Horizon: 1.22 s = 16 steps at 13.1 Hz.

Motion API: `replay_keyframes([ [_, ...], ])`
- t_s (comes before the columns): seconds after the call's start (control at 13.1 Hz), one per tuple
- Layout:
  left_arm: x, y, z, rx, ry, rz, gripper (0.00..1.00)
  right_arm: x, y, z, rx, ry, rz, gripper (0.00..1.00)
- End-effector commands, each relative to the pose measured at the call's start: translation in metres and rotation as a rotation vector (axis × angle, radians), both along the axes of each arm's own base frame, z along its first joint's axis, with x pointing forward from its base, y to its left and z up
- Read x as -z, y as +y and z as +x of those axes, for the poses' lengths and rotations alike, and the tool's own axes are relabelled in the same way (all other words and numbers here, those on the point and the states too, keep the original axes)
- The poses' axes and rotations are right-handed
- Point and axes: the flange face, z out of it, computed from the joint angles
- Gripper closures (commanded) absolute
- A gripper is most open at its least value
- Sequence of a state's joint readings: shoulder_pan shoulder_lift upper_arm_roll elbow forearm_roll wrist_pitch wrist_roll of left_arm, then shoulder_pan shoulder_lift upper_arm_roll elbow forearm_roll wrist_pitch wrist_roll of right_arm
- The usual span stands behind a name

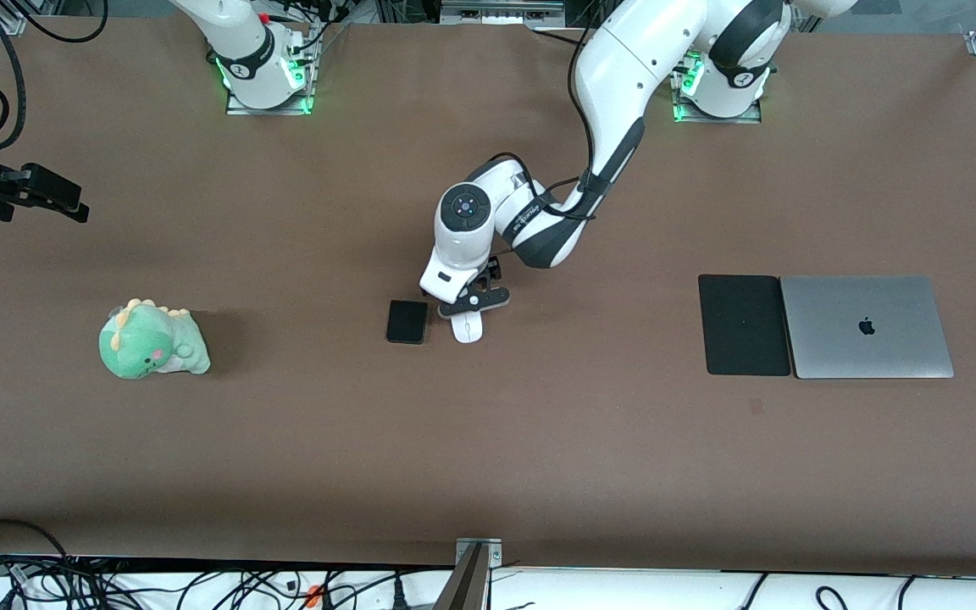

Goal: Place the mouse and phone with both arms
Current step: 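Reach the left gripper to the white mouse and grasp it, then carry the mouse onto the black pad while the right gripper grasps the phone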

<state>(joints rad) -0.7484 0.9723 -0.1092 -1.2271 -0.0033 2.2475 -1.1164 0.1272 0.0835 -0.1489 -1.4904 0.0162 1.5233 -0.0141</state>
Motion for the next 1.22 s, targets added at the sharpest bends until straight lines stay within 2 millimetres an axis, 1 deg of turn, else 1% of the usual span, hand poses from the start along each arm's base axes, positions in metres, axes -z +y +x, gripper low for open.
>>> replay_keyframes([
  [0.0, 0.000, -0.004, 0.014, 0.006, -0.042, 0.007, 0.00, -0.004, 0.000, -0.004, 0.006, 0.003, 0.000, 0.00],
  [0.15, 0.004, -0.003, 0.015, 0.005, -0.041, 0.011, 0.00, -0.004, 0.000, -0.004, 0.006, 0.003, 0.000, 0.00],
  [0.23, 0.005, -0.001, 0.016, 0.003, -0.043, 0.015, 0.06, -0.004, 0.000, -0.004, 0.006, 0.003, 0.000, 0.00],
  [0.3, 0.005, -0.001, 0.016, 0.004, -0.042, 0.014, 0.20, -0.004, 0.000, -0.004, 0.006, 0.003, 0.000, 0.00],
  [0.38, 0.005, -0.001, 0.017, 0.003, -0.043, 0.015, 0.28, -0.004, 0.000, -0.004, 0.006, 0.003, 0.000, 0.00],
  [0.53, 0.005, 0.000, 0.018, 0.004, -0.044, 0.016, 0.35, -0.004, 0.000, -0.004, 0.006, 0.002, 0.000, 0.00],
  [0.68, 0.005, 0.004, 0.022, 0.024, -0.052, 0.022, 0.52, -0.004, 0.000, -0.004, 0.006, 0.002, 0.000, 0.00],
  [0.84, 0.000, 0.014, 0.030, 0.092, -0.065, 0.026, 0.66, -0.003, 0.006, -0.004, -0.004, 0.003, 0.002, 0.00],
  [0.91, -0.012, 0.023, 0.042, 0.097, -0.076, 0.019, 0.68, -0.003, 0.010, -0.004, -0.012, 0.004, 0.003, 0.00],
  [0.99, -0.020, 0.046, 0.064, 0.095, -0.080, 0.019, 0.71, -0.002, 0.011, -0.003, -0.014, 0.005, 0.003, 0.00],
  [1.07, -0.030, 0.063, 0.075, 0.128, -0.082, 0.015, 0.74, -0.002, 0.011, -0.003, -0.014, 0.005, 0.003, 0.00],
  [1.14, -0.036, 0.084, 0.083, 0.159, -0.073, 0.017, 0.74, -0.002, 0.011, -0.003, -0.014, 0.005, 0.003, 0.00],
])
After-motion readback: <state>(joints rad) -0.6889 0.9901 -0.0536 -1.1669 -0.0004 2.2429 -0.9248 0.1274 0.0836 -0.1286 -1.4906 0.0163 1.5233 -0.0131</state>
